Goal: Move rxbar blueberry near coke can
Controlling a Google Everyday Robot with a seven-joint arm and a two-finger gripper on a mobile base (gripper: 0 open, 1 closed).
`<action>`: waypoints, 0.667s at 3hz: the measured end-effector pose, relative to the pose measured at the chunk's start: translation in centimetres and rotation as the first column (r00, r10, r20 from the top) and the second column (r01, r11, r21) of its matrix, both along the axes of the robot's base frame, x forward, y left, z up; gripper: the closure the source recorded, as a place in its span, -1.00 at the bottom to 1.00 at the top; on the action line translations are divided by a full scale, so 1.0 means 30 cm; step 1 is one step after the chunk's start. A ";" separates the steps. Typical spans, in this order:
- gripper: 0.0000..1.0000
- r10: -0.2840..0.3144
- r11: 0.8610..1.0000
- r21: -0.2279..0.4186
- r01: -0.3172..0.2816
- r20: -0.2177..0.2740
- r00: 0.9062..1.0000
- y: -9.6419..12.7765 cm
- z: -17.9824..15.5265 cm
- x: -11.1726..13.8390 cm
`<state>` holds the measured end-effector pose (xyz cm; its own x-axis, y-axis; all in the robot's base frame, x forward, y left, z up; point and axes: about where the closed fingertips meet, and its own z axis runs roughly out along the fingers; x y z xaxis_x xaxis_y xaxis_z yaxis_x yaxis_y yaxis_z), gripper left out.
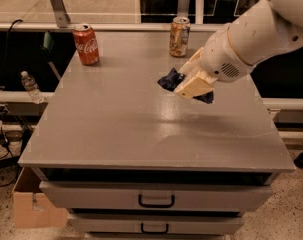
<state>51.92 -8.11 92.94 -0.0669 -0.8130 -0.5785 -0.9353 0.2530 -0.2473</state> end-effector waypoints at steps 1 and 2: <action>1.00 0.001 1.000 -0.001 -0.001 -0.002 1.000 0.001 -0.003 -0.001; 1.00 0.053 0.999 0.006 -0.053 0.011 0.999 0.091 -0.026 0.056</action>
Offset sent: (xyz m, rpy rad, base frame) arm 0.0470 0.0679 -0.0206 0.0207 -0.0309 0.1325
